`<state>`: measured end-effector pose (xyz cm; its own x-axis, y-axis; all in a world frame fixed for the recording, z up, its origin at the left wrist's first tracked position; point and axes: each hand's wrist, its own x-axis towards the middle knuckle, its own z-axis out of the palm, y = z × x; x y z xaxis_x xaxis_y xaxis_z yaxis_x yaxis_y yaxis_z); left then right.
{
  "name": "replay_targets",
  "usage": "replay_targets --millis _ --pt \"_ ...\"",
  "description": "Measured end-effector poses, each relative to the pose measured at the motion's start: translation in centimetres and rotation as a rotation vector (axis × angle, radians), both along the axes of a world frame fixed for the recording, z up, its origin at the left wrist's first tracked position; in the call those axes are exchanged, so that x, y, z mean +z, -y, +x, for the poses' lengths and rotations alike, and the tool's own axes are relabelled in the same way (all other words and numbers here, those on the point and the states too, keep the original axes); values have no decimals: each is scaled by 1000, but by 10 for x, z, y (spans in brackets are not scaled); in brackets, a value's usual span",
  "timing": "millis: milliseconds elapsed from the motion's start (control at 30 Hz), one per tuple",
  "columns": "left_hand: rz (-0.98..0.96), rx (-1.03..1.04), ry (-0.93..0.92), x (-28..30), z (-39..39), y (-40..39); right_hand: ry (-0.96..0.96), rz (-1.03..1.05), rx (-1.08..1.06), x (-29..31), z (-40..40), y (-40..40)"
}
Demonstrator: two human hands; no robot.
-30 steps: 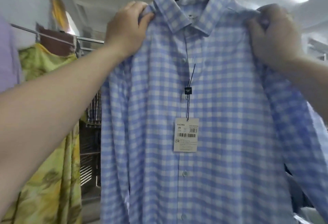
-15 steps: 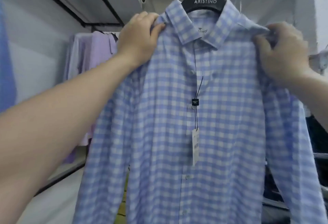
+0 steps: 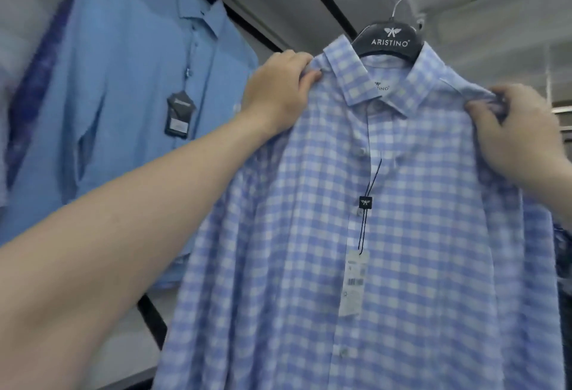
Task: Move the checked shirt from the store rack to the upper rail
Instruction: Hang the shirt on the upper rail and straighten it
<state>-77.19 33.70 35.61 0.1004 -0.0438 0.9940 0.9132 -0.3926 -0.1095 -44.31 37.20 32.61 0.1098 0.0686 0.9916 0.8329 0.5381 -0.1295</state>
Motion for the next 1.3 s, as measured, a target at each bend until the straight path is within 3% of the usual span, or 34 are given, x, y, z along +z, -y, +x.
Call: replay_targets --millis 533,900,1300 --pt "-42 518 25 19 -123 45 30 -65 549 12 -178 -102" --pt "-17 644 -13 51 -150 6 69 -66 562 38 -230 -169" --pt "12 810 180 89 -146 -2 57 -56 655 103 -254 -226"
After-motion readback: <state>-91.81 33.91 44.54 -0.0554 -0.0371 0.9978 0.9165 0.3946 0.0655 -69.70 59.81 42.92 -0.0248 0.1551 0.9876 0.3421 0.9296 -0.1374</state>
